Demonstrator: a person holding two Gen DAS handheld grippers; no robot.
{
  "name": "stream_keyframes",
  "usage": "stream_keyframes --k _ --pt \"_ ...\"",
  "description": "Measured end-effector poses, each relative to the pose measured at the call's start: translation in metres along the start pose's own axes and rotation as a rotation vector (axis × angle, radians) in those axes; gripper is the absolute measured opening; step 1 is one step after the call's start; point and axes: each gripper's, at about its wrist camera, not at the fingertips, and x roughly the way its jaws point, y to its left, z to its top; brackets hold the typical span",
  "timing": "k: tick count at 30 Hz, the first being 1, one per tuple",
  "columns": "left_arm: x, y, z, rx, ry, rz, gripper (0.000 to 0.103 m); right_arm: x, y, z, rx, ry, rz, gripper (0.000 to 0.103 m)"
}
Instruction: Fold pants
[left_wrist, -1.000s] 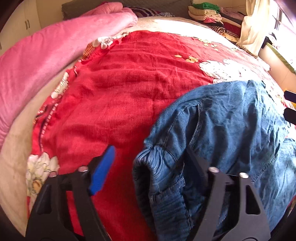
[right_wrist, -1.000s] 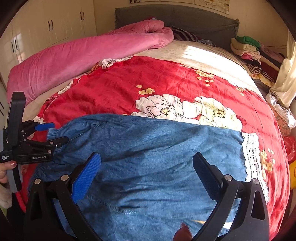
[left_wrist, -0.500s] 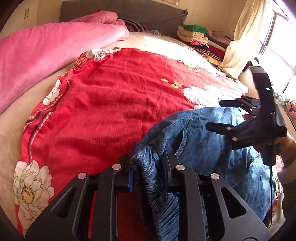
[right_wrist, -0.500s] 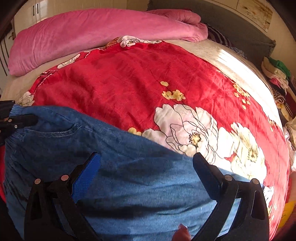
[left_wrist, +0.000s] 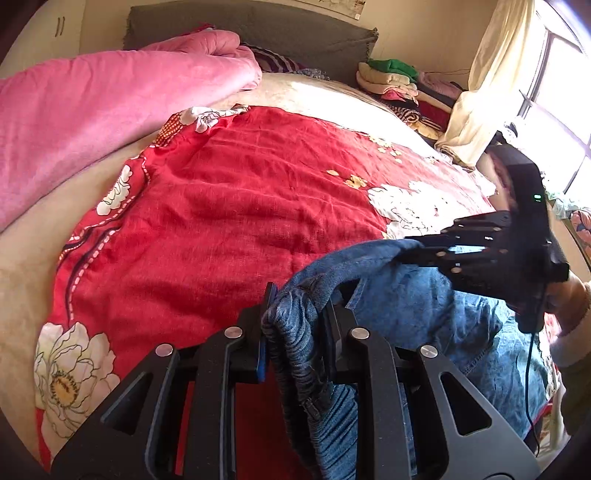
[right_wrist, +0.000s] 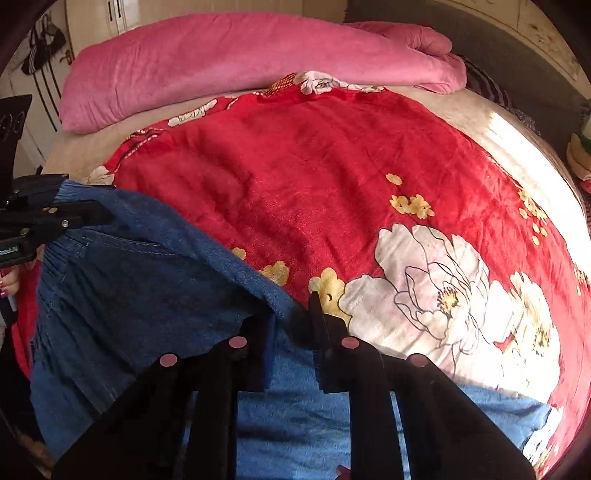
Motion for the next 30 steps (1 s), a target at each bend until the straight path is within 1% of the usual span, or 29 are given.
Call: stream_keyframes --k 5,9,13,16,18,20,22,26,30 --pt "-0.016 -0.008 -0.002 0.044 -0.05 -0.004 0.014 -0.051 0.009 -0.017 0.081 -0.122 -0.014 0.011" --pt "-0.04 -0.018 -0.007 0.089 -0.105 -0.056 0.014 -0.09 0.023 -0.037 0.134 -0.205 -0.015 0.011" --pt "-0.07 -0.033 -0.019 0.127 -0.138 -0.113 0.014 -0.127 0.039 -0.068 0.175 -0.252 0.007 0.011" --pt "-0.093 -0.049 -0.037 0.189 -0.174 -0.12 0.015 -0.151 0.056 -0.097 0.182 -0.272 0.022 0.011" --pt "-0.103 -0.058 -0.052 0.22 -0.18 -0.12 0.015 -0.163 0.07 -0.115 0.183 -0.276 0.033 0.011" --pt "-0.11 -0.063 -0.069 0.231 -0.164 -0.128 0.016 -0.171 0.085 -0.135 0.176 -0.274 0.044 0.011" --pt "-0.114 -0.066 -0.086 0.234 -0.142 -0.143 0.017 -0.172 0.099 -0.151 0.173 -0.254 0.061 0.011" --pt "-0.116 -0.07 -0.118 0.242 -0.072 -0.144 0.021 -0.162 0.124 -0.184 0.166 -0.202 0.089 0.011" --pt "-0.112 -0.071 -0.144 0.256 -0.001 -0.124 0.025 -0.147 0.142 -0.206 0.186 -0.165 0.124 0.011"
